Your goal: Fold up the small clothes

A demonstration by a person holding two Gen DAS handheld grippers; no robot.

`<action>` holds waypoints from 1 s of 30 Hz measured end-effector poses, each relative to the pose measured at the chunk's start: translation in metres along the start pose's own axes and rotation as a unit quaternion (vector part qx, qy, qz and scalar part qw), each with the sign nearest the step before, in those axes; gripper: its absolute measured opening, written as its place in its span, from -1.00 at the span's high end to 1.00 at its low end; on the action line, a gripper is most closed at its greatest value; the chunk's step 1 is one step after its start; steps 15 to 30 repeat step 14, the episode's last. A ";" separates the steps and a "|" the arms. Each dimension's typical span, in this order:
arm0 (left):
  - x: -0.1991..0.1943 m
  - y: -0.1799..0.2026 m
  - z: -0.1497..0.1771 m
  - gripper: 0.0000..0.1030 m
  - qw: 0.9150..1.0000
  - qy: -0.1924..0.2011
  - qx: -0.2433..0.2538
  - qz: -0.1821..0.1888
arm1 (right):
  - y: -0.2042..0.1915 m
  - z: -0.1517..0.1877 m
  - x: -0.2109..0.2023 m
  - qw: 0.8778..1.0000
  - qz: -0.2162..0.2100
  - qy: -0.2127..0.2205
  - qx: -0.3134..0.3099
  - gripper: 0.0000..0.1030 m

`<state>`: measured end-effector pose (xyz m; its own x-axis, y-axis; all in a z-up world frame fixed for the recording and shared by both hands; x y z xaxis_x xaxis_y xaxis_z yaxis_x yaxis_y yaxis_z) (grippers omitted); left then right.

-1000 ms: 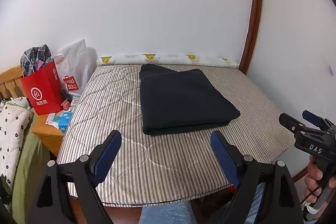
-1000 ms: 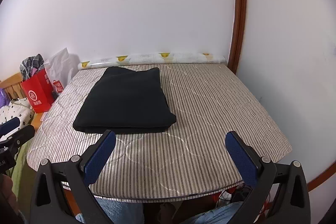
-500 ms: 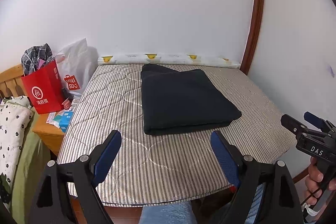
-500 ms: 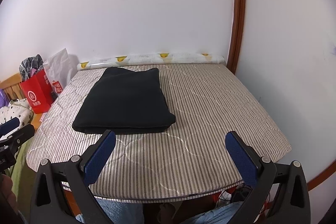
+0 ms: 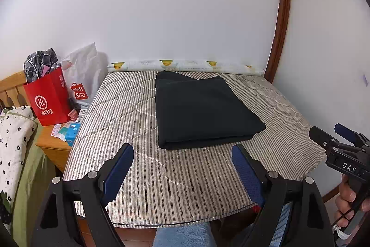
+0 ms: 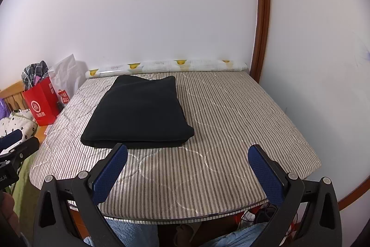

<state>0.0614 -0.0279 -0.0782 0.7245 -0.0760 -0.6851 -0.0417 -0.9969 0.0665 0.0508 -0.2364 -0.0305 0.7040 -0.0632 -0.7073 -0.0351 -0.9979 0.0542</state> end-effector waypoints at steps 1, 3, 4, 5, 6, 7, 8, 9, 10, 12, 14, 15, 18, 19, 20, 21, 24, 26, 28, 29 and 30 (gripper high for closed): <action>0.000 0.000 0.000 -0.67 1.000 0.000 0.000 0.000 | 0.000 0.000 0.000 1.000 0.000 0.000 0.000 -0.99; 0.000 -0.001 0.000 -0.67 1.000 0.001 0.000 0.000 | 0.000 0.000 0.000 1.000 0.001 0.000 0.000 -0.99; 0.000 -0.001 0.000 -0.67 1.000 0.000 -0.001 0.001 | 0.000 0.000 0.000 1.000 0.001 0.000 -0.001 -0.99; 0.000 0.000 0.000 -0.67 1.000 0.000 -0.001 0.001 | 0.000 0.000 0.000 1.000 0.000 0.001 -0.001 -0.99; -0.001 -0.001 0.000 -0.67 1.000 0.000 -0.001 0.001 | 0.000 -0.001 0.000 1.000 -0.001 0.001 -0.001 -0.99; -0.001 -0.001 0.000 -0.67 1.000 0.000 -0.001 0.000 | -0.001 0.000 0.000 1.000 -0.001 0.001 -0.001 -0.99; -0.001 -0.001 0.000 -0.67 1.000 0.000 -0.001 0.001 | -0.001 -0.001 0.000 1.000 0.000 0.001 -0.001 -0.99; -0.001 -0.001 0.000 -0.67 1.000 0.001 -0.001 0.001 | -0.002 -0.001 0.000 1.000 -0.001 0.002 -0.001 -0.99; -0.001 -0.001 0.000 -0.67 1.000 0.001 -0.001 0.001 | -0.002 0.000 0.000 1.000 -0.002 0.002 -0.002 -0.99; -0.001 -0.001 -0.001 -0.67 1.000 0.002 -0.002 0.000 | -0.002 -0.001 0.001 1.000 -0.001 0.001 -0.002 -0.99; -0.001 -0.002 -0.001 -0.67 1.000 0.002 -0.002 0.001 | -0.002 -0.001 0.001 1.000 0.002 0.002 -0.002 -0.99; -0.001 -0.002 -0.001 -0.67 1.000 0.002 -0.002 0.001 | -0.002 -0.001 0.001 1.000 0.002 0.002 -0.002 -0.99; -0.001 -0.002 -0.001 -0.67 1.000 0.002 -0.002 0.001 | -0.002 -0.001 0.001 1.000 0.002 0.002 -0.002 -0.99; -0.001 -0.002 -0.001 -0.67 1.000 0.002 -0.002 0.001 | -0.002 -0.001 0.001 1.000 0.002 0.002 -0.002 -0.99; -0.001 -0.002 -0.001 -0.67 1.000 0.002 -0.002 0.001 | -0.002 -0.001 0.001 1.000 0.002 0.002 -0.002 -0.99; -0.001 -0.002 -0.001 -0.67 1.000 0.002 -0.002 0.001 | -0.002 -0.001 0.001 1.000 0.002 0.002 -0.002 -0.99; -0.001 -0.002 -0.001 -0.67 1.000 0.002 -0.002 0.001 | -0.002 -0.001 0.001 1.000 0.002 0.002 -0.002 -0.99; -0.001 -0.002 -0.001 -0.67 1.000 0.002 -0.002 0.001 | -0.002 -0.001 0.001 1.000 0.002 0.002 -0.002 -0.99; -0.001 -0.002 -0.001 -0.67 1.000 0.002 -0.002 0.001 | -0.002 -0.001 0.001 1.000 0.002 0.002 -0.002 -0.99; -0.001 -0.002 -0.001 -0.67 1.000 0.002 -0.002 0.001 | -0.002 -0.001 0.001 1.000 0.002 0.002 -0.002 -0.99; -0.001 -0.002 -0.001 -0.67 1.000 0.002 -0.002 0.001 | -0.002 -0.001 0.001 1.000 0.002 0.002 -0.002 -0.99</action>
Point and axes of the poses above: each gripper's, at about its wrist camera, not at the fingertips, and x roughly the way its jaws point, y to its right, z to its underside, the point moved 10 cm from there along x, roughly the way its jaws point, and after that the axes turned 7 degrees about -y, right-handed, at the moved point
